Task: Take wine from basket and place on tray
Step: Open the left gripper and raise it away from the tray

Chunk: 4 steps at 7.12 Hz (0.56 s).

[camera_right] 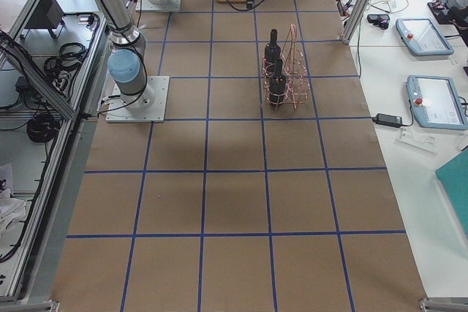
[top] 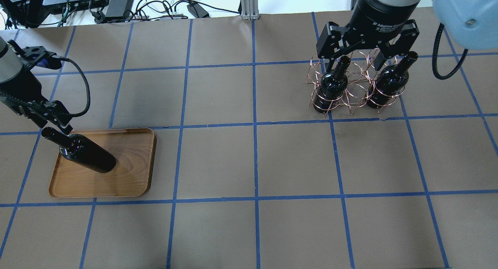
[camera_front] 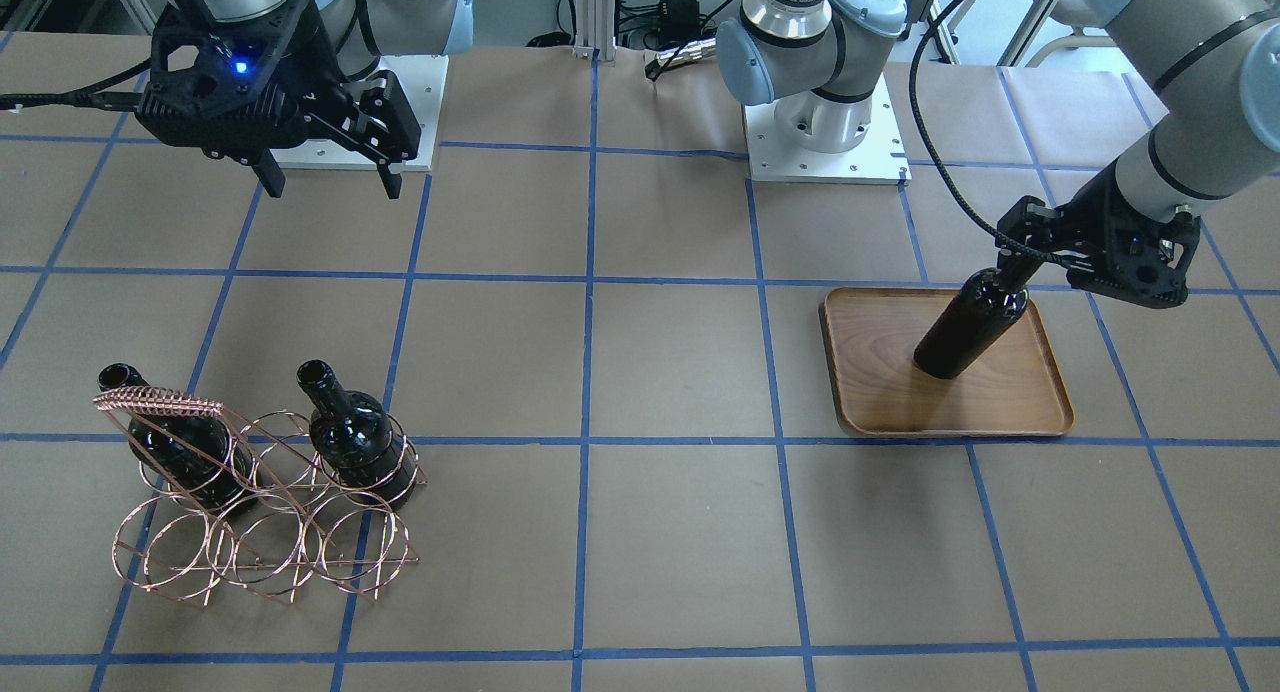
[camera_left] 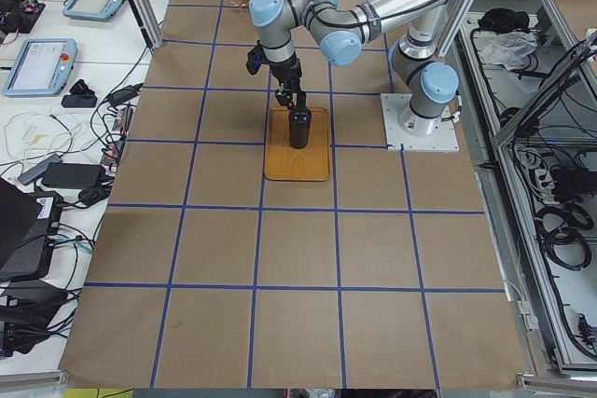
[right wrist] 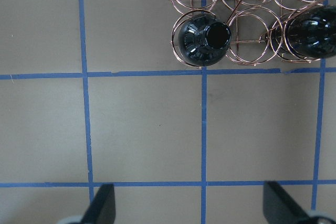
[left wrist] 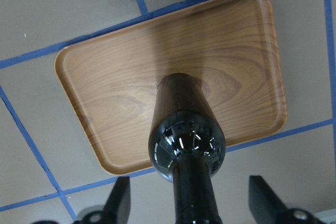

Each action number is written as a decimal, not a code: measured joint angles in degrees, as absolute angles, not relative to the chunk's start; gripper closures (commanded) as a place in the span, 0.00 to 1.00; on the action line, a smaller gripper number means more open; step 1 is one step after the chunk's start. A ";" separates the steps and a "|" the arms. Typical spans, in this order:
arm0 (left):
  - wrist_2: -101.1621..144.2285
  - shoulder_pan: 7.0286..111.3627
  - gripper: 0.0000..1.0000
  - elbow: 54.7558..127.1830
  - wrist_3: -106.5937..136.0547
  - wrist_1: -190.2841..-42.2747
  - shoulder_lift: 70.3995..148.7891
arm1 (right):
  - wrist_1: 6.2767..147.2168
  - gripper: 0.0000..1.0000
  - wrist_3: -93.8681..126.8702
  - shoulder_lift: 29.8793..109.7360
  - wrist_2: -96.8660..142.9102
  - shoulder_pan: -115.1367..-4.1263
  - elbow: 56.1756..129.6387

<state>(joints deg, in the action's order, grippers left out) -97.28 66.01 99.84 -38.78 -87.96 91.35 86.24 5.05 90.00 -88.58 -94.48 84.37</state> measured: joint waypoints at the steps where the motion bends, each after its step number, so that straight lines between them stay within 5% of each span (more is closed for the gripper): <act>1: -97.23 66.28 0.00 99.07 -36.19 -89.36 90.13 | 86.26 0.00 5.06 90.00 -88.53 -94.50 84.37; 4: -97.05 70.56 0.00 94.52 -25.53 -94.81 86.33 | 86.30 0.00 5.01 90.00 -88.55 -94.55 84.37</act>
<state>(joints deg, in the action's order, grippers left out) -97.05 70.56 94.52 -25.53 -94.81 86.33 86.30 5.01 90.00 -88.55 -94.55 84.37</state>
